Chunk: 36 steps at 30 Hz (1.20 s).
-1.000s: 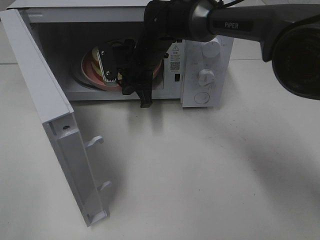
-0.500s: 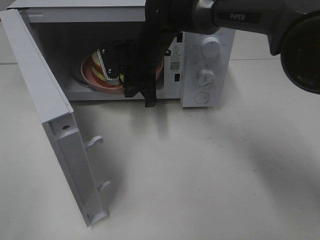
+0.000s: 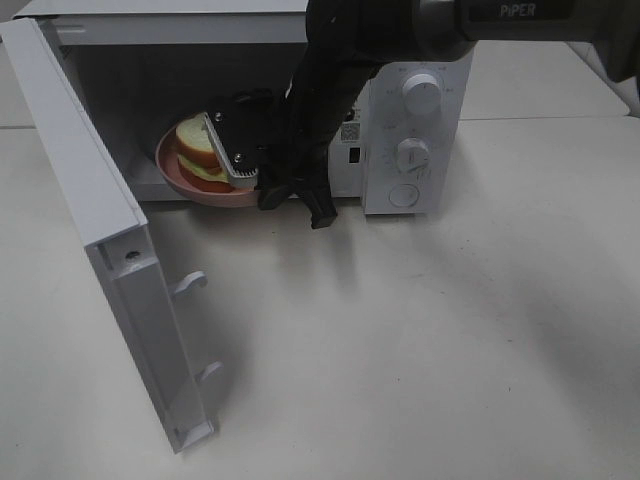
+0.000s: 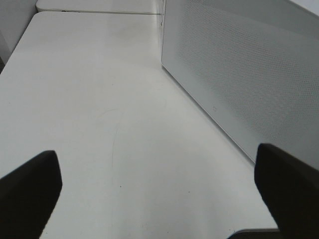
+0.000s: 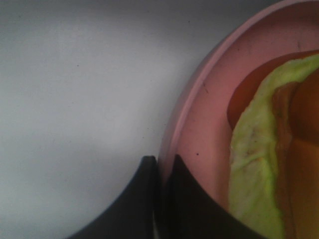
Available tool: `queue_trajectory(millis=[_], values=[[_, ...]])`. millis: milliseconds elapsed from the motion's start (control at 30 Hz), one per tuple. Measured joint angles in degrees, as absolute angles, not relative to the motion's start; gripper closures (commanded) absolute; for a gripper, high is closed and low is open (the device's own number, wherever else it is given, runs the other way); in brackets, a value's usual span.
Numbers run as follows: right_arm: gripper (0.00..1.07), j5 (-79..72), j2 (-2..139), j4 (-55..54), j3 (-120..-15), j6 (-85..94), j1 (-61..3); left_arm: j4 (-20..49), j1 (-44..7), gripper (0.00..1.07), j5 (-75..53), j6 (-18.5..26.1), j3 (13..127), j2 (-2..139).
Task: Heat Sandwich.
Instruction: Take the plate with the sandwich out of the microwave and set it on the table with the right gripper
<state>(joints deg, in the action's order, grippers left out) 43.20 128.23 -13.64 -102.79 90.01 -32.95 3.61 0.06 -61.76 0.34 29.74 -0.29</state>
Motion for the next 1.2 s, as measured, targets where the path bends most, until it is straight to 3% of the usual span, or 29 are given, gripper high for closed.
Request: queue_trajectory(millis=[1200], values=[[1.07,33.35,102.96,-16.27,-70.76,96.03,-34.55,3.61,0.06,0.09,-61.76,0.34,29.74,-0.29]])
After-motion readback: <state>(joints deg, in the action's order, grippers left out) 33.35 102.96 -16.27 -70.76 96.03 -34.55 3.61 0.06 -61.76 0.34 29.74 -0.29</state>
